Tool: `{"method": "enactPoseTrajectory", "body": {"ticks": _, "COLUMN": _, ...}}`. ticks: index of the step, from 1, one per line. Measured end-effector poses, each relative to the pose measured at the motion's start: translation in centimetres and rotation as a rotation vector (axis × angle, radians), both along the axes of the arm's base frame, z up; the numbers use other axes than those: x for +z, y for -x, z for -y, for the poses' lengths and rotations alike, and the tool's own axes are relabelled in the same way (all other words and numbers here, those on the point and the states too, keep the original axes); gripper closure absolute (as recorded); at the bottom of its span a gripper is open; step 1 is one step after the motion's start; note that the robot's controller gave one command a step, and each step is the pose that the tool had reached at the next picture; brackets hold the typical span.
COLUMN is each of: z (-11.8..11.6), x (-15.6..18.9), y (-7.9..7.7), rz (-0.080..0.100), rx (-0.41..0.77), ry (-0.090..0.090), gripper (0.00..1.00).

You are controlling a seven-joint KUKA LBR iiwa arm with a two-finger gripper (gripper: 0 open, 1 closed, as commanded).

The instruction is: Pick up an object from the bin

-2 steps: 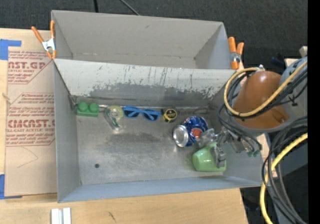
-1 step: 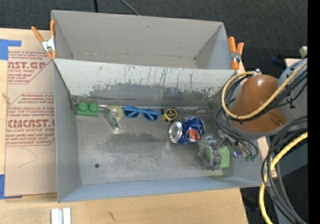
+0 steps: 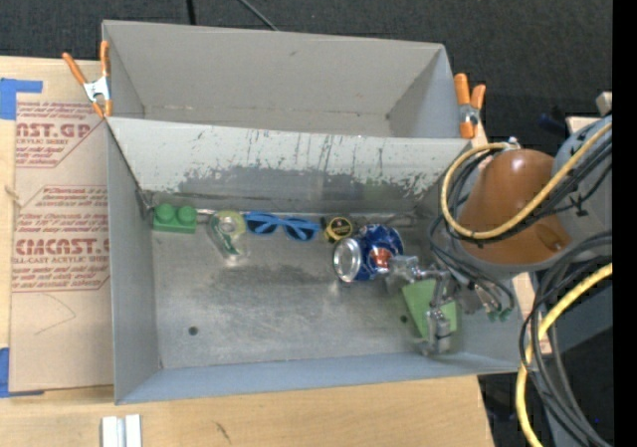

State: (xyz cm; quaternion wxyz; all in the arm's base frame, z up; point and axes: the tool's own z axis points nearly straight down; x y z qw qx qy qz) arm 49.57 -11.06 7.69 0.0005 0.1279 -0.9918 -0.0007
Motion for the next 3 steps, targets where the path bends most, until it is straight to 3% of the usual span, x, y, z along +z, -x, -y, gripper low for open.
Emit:
{"method": "enactPoseTrajectory", "body": {"ticks": 1, "z": 3.3, "x": 1.1, "y": 0.9, "rz": 0.007, "rx": 0.444, "ry": -0.003, "gripper": 0.0}}
{"method": "enactPoseTrajectory", "body": {"ticks": 2, "z": 3.1, "x": 1.2, "y": 0.8, "rz": 0.009, "rx": 0.445, "ry": -0.004, "gripper": 1.0}}
{"method": "enactPoseTrajectory", "body": {"ticks": 3, "z": 1.6, "x": 28.4, "y": -1.0, "rz": 0.013, "rx": 0.469, "ry": 0.005, "gripper": 1.0}}
